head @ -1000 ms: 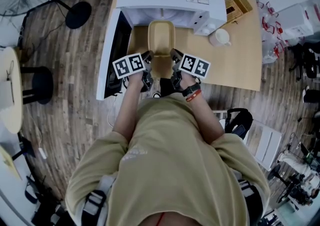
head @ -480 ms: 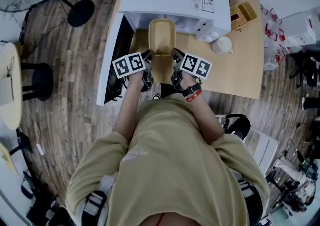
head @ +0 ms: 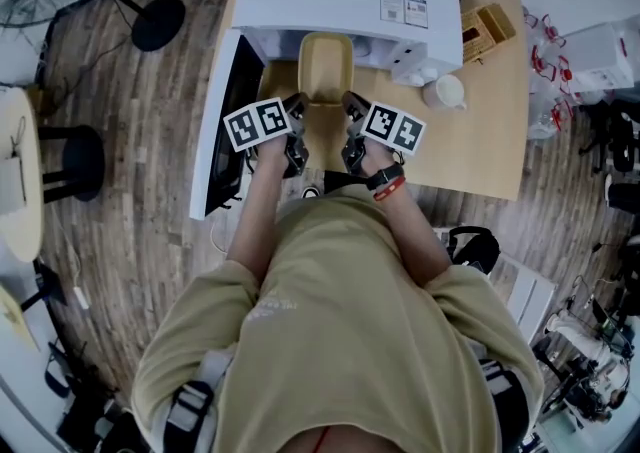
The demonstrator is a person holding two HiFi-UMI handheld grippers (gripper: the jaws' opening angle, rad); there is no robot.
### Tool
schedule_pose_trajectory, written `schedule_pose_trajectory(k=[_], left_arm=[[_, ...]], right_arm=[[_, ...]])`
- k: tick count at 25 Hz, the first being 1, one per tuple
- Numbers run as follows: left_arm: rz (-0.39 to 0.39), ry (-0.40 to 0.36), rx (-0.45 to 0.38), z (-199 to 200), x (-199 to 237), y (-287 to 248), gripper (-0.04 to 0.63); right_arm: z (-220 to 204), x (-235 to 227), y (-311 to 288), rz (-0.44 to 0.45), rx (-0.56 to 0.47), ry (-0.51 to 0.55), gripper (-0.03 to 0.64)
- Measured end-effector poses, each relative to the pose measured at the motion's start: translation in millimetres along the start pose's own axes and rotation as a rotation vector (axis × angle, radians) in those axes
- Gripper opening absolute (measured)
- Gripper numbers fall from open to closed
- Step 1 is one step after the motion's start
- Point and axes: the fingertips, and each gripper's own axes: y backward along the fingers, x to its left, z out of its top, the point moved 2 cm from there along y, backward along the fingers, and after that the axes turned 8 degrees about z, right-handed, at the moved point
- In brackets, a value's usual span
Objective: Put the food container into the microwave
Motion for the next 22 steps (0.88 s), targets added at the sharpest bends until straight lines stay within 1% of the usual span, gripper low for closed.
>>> schedule_pose_trajectory(k=[8, 14, 19, 22], left_arm=[[-0.005, 0.036, -0.014, 19, -3, -8, 0.063], [0.007, 0.022, -0.033, 36, -5, -14, 0.063], [-0.009, 0.026, -0.025, 39, -8, -24, 0.063], [-0.009, 0.016, -0.017, 39, -10, -28, 0.063]], right_arm=[[23, 6, -14, 0.011, -0.012, 0.007, 0.052], [33, 10, -24, 0.006, -0.022, 0.01, 0.052], [42, 4, -27, 0.002, -0.037, 0.0, 0.052], [46, 2, -28, -0.002, -0.043, -0.004, 0.052]])
